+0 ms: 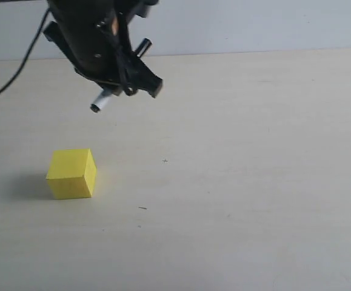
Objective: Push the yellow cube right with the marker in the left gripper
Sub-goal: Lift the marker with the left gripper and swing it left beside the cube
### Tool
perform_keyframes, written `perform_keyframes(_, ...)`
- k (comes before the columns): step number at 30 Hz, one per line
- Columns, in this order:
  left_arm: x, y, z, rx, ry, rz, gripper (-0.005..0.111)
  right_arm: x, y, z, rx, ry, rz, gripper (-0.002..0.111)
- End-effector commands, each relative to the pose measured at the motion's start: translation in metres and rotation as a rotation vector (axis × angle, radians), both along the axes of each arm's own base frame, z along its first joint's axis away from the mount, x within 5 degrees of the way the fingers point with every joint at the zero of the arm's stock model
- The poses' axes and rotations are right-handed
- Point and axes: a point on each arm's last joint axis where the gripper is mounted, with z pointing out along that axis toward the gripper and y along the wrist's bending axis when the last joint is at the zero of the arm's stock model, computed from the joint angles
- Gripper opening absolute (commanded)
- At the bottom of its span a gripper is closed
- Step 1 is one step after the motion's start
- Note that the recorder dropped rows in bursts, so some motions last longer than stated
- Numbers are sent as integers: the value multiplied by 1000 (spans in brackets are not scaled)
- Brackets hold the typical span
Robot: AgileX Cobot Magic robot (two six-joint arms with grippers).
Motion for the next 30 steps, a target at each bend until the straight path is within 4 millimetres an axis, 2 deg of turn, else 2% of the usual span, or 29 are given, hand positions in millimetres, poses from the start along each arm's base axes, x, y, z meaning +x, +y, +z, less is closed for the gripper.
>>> perform_keyframes(1,-5,43,5,120,-33,12,0,0,0,-1,-10,-3,0,0)
perform_keyframes(6,-9,90,-2,173,12,33,0,0,0,-1,-10,-3,0,0)
perform_keyframes(11,-23,127,-22,217,85,-7,0,0,0,-1,-10,-3,0,0)
perform_keyframes(17,-36,150,-40,302,109,-163,0,0,0,-1,-10,-3,0,0)
perform_keyframes(22,-36,165,-51,359,131,-224,0,0,0,-1,-10,-3,0,0)
perform_keyframes(27,-33,188,-75,521,205,-300,0,0,0,-1,-10,-3,0,0)
perform_keyframes(29,-30,193,-91,532,242,-331,0,0,0,-1,-10,-3,0,0)
perform_keyframes(30,-28,193,-101,557,265,-433,0,0,0,-1,-10,-3,0,0)
